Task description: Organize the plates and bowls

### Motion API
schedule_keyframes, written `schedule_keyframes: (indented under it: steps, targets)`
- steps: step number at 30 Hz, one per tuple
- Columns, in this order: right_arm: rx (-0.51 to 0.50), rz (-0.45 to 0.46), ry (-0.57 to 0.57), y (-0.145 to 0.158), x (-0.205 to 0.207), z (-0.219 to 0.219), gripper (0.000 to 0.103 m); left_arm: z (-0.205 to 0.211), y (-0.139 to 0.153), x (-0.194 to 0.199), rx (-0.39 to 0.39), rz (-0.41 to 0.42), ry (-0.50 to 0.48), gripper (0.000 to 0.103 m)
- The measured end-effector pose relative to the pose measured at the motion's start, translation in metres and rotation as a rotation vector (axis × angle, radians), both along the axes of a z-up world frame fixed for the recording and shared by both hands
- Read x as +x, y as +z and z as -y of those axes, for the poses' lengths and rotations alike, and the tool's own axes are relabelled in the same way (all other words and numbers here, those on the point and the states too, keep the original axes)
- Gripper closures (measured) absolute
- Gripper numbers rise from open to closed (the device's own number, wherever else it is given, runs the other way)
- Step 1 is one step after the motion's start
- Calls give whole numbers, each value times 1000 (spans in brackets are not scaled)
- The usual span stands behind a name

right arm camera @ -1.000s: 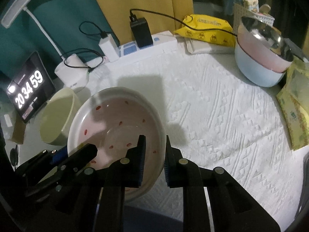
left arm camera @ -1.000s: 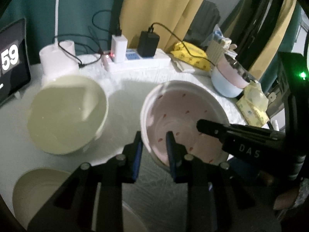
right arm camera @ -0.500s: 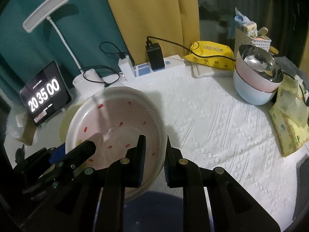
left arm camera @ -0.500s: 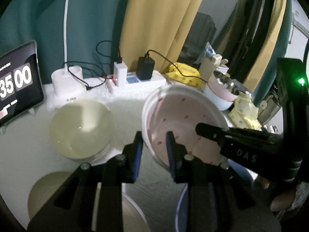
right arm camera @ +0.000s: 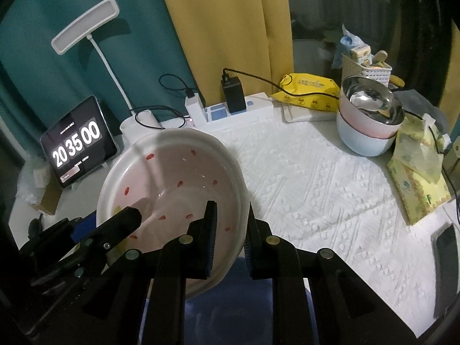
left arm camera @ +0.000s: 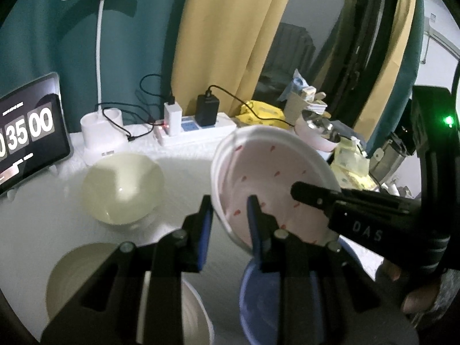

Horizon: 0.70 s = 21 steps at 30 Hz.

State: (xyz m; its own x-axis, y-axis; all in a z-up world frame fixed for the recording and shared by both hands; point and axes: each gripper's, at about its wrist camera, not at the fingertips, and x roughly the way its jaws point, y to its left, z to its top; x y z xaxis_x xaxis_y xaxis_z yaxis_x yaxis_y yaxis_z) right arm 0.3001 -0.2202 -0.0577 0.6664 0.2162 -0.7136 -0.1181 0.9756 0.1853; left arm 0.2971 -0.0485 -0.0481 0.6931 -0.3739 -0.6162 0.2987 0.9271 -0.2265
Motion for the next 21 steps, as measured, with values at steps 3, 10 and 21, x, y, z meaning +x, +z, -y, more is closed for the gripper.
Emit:
schedule_keyframes:
  steps: [3,10,21]
  targets:
    - [2,9,-3,3,-6,2,85,2,2,-6,1,2,-4,78]
    - [6,22,-8,7,-21,8,85,7,6,-19,2,7,-12,78]
    - [14,27,-25,7,-42,19,85,17,7,-37,7,9,-35,78]
